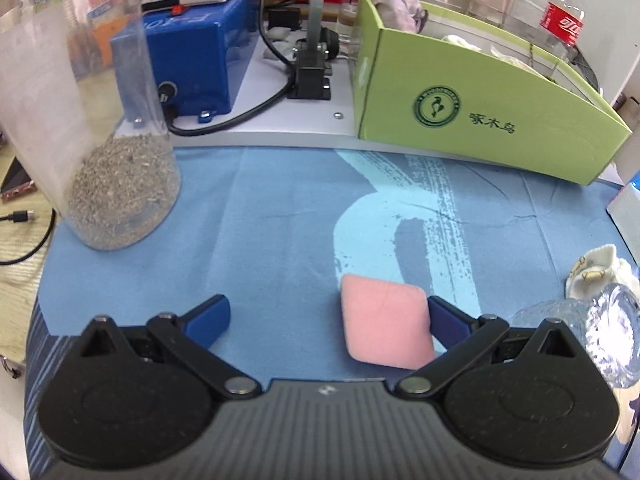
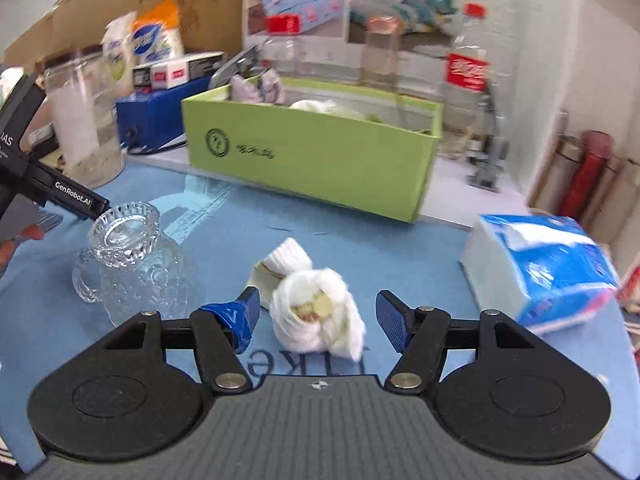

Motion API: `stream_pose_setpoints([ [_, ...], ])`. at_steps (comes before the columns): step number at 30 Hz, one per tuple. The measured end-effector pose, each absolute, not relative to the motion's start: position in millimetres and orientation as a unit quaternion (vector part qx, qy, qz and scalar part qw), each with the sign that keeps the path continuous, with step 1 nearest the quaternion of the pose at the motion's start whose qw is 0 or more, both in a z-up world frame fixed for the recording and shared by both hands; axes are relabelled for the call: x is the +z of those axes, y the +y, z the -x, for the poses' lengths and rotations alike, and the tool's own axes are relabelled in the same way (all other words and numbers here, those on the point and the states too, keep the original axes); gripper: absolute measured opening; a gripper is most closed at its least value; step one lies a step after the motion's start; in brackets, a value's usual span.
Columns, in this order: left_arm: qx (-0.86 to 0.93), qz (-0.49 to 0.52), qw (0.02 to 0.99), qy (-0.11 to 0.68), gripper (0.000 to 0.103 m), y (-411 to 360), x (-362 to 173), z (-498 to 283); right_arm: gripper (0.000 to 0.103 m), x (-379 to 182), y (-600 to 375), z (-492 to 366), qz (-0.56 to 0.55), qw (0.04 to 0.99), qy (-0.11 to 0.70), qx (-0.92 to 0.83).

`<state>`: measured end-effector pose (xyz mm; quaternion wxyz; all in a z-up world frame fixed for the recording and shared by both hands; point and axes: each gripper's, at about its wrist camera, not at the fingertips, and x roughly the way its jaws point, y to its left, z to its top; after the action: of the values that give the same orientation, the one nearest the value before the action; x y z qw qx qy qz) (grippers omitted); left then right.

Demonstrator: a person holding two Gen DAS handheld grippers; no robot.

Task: Organize soft objects
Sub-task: 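Grasp the pink sponge with the left tool while the right tool grasps the white cloth bundle, then carry both held items over the green box and open both tools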

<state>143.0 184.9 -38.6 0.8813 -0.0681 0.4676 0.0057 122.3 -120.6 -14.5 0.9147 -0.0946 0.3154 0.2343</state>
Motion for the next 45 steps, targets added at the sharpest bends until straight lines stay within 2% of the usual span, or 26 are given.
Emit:
stream_pose_setpoints([
  [8,-0.021,0.052,0.888,0.457,0.102,168.1,-40.7,-148.9,0.050,-36.3,-101.0,-156.9,0.116,0.886,0.365,0.260],
  [18,-0.039,-0.014,0.897,0.441,0.101,168.4,-46.1,-143.5,0.057,-49.0,-107.2,-158.3,0.089,0.893,0.356,0.261],
  [21,-0.043,-0.014,0.899,0.435,0.094,167.7,-44.5,-144.6,0.060,-50.3,-106.5,-160.3,0.087,0.895,0.352,0.258],
  [22,-0.043,-0.014,0.901,0.432,0.089,166.7,-43.2,-143.0,0.061,-50.4,-106.4,-160.9,0.086,0.896,0.352,0.256],
  [23,-0.047,-0.012,0.901,0.431,0.079,166.3,-41.9,-141.3,0.061,-50.5,-106.0,-160.9,0.086,0.897,0.352,0.254],
  [24,-0.051,-0.009,0.902,0.429,0.074,165.7,-39.8,-138.8,0.061,-50.4,-106.0,-160.7,0.087,0.897,0.352,0.254],
  [26,-0.056,-0.001,0.903,0.427,0.046,164.3,-34.7,-131.8,0.058,-50.5,-106.7,-159.2,0.086,0.898,0.349,0.253],
  [27,-0.059,0.009,0.901,0.429,0.040,165.4,-32.7,-130.0,0.055,-50.8,-108.2,-157.6,0.084,0.899,0.345,0.254],
  [28,-0.063,0.025,0.899,0.432,0.038,168.6,-30.5,-127.5,0.047,-50.6,-110.0,-156.0,0.081,0.901,0.343,0.254],
  [29,-0.063,0.039,0.898,0.434,0.038,171.8,-28.6,-125.4,0.034,-49.4,-111.7,-154.4,0.080,0.902,0.342,0.251],
  [37,-0.065,0.048,0.916,0.393,0.038,175.8,16.9,-106.3,0.031,-16.0,-134.3,-122.7,0.047,0.919,0.304,0.248],
  [45,-0.084,0.027,0.949,0.303,0.038,148.0,111.6,-177.9,0.032,84.9,-147.0,-158.3,0.031,0.961,0.162,0.220],
])
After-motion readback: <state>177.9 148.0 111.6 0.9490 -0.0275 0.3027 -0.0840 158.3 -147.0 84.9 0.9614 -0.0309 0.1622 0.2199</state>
